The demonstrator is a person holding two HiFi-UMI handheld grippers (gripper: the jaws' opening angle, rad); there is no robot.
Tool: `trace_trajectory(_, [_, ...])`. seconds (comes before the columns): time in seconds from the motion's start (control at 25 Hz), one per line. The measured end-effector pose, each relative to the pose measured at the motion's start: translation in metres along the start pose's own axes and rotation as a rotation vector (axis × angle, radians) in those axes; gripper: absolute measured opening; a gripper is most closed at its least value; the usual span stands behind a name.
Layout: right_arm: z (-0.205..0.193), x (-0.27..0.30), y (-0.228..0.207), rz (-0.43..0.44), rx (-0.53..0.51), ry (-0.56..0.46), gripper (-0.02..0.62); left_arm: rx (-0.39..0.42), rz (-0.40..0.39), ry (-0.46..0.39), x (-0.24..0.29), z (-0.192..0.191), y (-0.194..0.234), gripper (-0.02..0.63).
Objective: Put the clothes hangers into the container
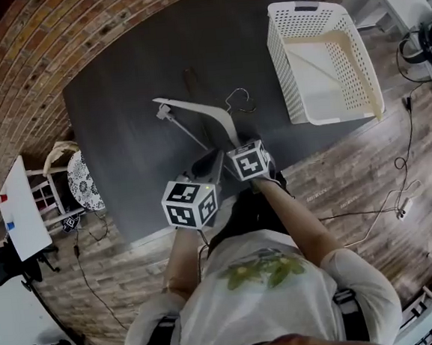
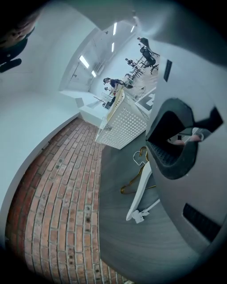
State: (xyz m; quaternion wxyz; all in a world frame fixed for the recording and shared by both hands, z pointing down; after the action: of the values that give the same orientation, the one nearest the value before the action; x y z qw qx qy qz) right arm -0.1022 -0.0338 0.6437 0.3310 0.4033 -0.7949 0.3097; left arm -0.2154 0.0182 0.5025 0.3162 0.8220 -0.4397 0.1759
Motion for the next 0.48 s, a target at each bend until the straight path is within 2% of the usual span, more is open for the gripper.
trace_trajectory(0.24, [-0.001, -0.002, -0.003, -0.032, 0.06, 0.015, 0.144, -0.016, -0.004, 0.027, 0.004, -0.012, 0.003, 0.029])
trace_trajectory(0.48, [0.0, -0.007, -0.006, -0.001, 0.107, -0.056, 0.132, -0.033, 0.0, 0.042, 0.001, -0.02, 0.007, 0.029])
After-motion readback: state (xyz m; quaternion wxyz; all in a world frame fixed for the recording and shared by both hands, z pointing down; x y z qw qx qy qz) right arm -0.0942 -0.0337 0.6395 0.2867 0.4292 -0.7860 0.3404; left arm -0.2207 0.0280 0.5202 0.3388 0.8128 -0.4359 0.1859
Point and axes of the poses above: the fingertips, and each gripper's own axes: x forward along the fingers, y to its left, z out of its top, the point moved 9 cm from there along -x, backward along the fingers, and after that the axes turned 1 degree about x, right-handed, at the moved point
